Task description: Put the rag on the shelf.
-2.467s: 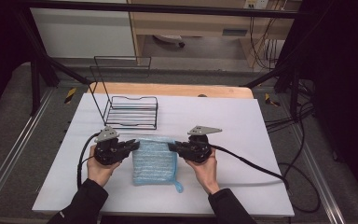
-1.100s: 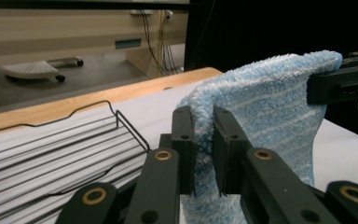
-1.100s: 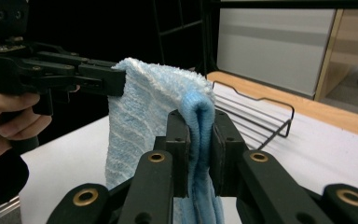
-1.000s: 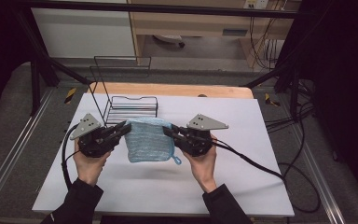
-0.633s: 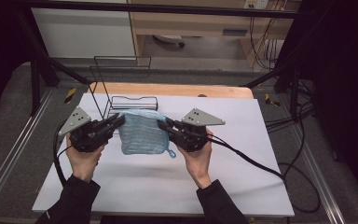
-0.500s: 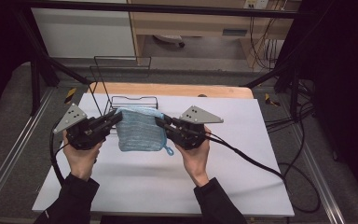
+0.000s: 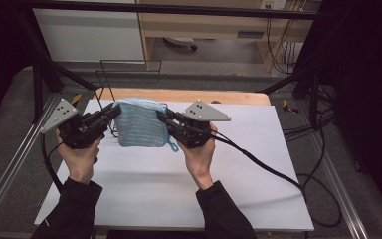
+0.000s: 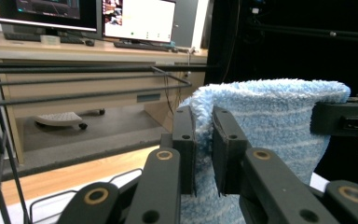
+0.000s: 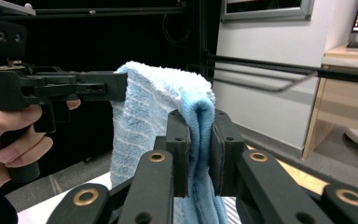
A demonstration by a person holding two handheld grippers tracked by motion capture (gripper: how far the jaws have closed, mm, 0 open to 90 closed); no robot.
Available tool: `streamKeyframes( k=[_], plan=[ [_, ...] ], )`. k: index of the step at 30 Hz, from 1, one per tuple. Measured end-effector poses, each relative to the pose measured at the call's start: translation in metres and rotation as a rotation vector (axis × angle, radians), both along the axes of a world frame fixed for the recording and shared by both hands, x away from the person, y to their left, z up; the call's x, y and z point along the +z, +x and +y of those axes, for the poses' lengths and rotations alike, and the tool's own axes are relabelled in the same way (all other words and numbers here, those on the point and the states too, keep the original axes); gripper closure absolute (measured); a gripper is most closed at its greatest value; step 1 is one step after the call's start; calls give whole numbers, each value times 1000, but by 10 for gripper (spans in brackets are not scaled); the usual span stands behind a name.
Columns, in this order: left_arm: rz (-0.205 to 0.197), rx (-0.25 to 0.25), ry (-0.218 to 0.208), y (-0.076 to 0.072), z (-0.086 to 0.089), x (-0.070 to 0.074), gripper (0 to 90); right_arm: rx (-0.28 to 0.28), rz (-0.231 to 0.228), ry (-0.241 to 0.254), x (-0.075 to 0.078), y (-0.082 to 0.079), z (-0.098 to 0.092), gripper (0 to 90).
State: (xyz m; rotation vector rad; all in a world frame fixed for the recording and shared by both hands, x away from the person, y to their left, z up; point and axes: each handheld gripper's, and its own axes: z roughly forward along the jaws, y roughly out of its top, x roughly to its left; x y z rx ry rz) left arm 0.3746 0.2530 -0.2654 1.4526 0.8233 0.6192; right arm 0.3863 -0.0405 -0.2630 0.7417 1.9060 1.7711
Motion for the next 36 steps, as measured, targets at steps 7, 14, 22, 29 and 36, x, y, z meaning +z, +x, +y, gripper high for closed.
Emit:
streamKeyframes(
  k=[7, 14, 22, 29, 36],
  plan=[
    [-30, 24, -21, 6, 6, 13, 806, -5, -37, -1, 15, 5, 9, 804],
    [-47, 32, -46, 11, 12, 24, 807, -15, -61, -2, 29, 10, 16, 804],
    [-68, 44, -61, 18, 18, 37, 807, -24, -86, -1, 45, 16, 25, 806],
    [-84, 53, -71, 25, 22, 48, 807, -31, -97, 9, 55, 25, 30, 808],
    [-94, 59, -81, 32, 25, 57, 806, -40, -107, 18, 67, 35, 34, 810]
  ],
)
